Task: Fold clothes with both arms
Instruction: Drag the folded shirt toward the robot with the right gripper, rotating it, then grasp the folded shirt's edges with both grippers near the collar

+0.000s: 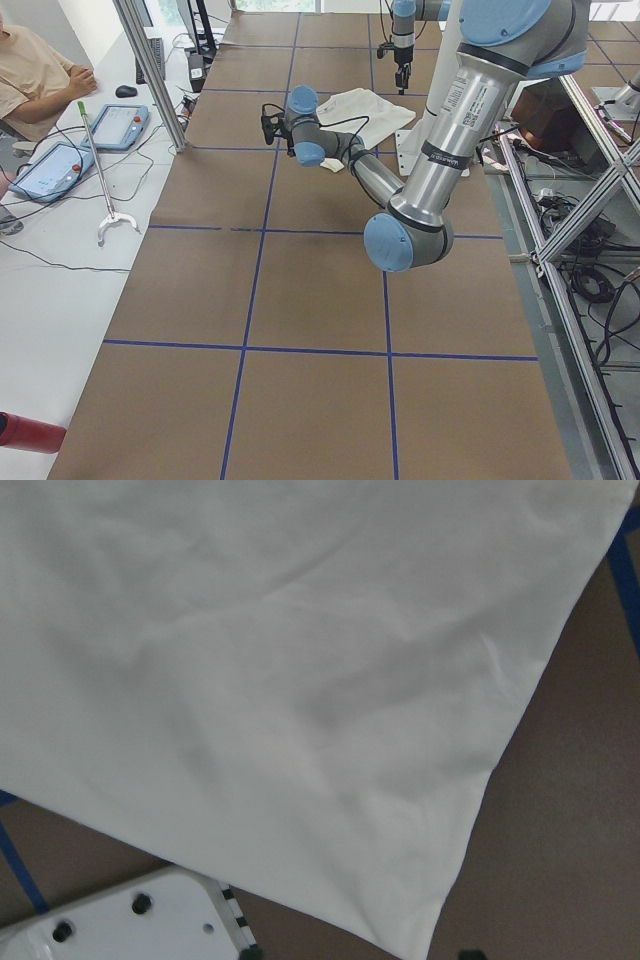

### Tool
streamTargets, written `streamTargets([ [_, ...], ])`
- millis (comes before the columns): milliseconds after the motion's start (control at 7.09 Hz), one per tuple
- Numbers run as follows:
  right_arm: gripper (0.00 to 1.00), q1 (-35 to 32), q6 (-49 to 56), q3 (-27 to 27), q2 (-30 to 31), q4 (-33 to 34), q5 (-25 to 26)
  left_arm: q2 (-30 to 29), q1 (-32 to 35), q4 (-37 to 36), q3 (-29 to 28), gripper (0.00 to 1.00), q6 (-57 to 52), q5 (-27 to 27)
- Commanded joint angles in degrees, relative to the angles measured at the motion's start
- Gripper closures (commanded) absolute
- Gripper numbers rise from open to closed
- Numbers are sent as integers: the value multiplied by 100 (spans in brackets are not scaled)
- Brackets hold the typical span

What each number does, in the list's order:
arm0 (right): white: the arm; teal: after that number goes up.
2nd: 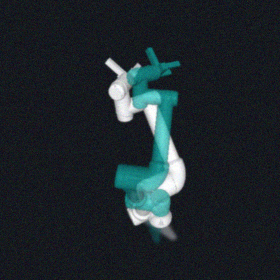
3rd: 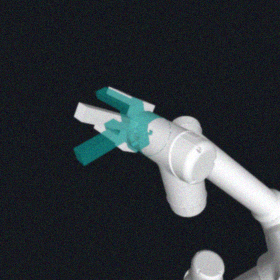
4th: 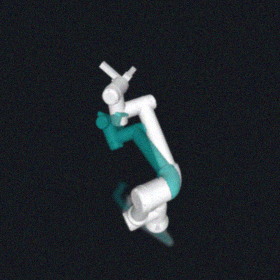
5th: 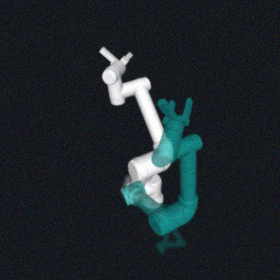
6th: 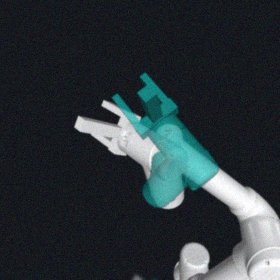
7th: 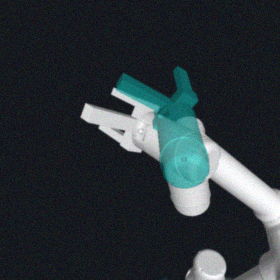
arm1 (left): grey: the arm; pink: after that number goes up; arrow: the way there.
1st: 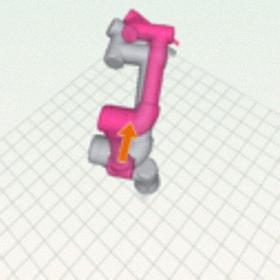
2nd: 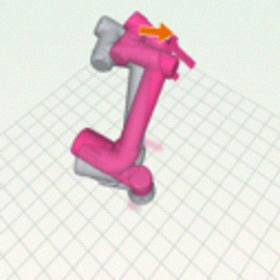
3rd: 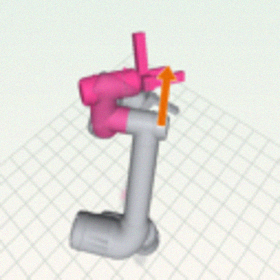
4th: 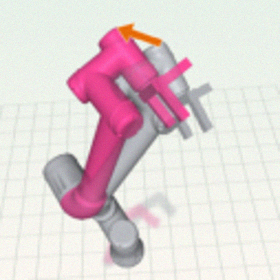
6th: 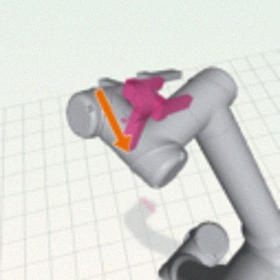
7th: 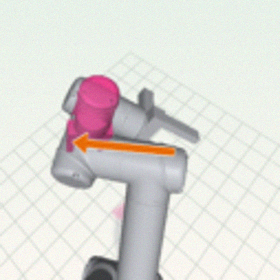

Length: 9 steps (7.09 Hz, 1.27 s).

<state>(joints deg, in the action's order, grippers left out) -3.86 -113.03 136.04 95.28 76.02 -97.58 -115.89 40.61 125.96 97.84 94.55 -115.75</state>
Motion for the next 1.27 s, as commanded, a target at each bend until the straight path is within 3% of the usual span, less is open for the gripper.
streamTargets([
  [0, 0, -1259, 35, -225, -323, 1, 28, 67, -796, -543, 130, 38, 877, 96],
  [141, 0, -1805, 70, -654, -665, 1, -15, 49, -1165, -581, 113, 38, 1186, 305],
  [282, 0, -1933, 79, -954, -825, 1, -16, 58, -1456, -581, 43, 38, 1197, 429],
  [847, 0, -1952, 88, -1054, -888, 1, 2, 5, -1556, -581, -151, 43, 1145, 518],
  [988, 0, -1951, 79, -1062, -888, 1, -7, 5, -1556, -581, -151, 48, 1136, 518],
  [1129, 0, -1960, 79, -1106, -871, 1, 10, -3, -1556, -572, -229, 61, 1127, 527],
])
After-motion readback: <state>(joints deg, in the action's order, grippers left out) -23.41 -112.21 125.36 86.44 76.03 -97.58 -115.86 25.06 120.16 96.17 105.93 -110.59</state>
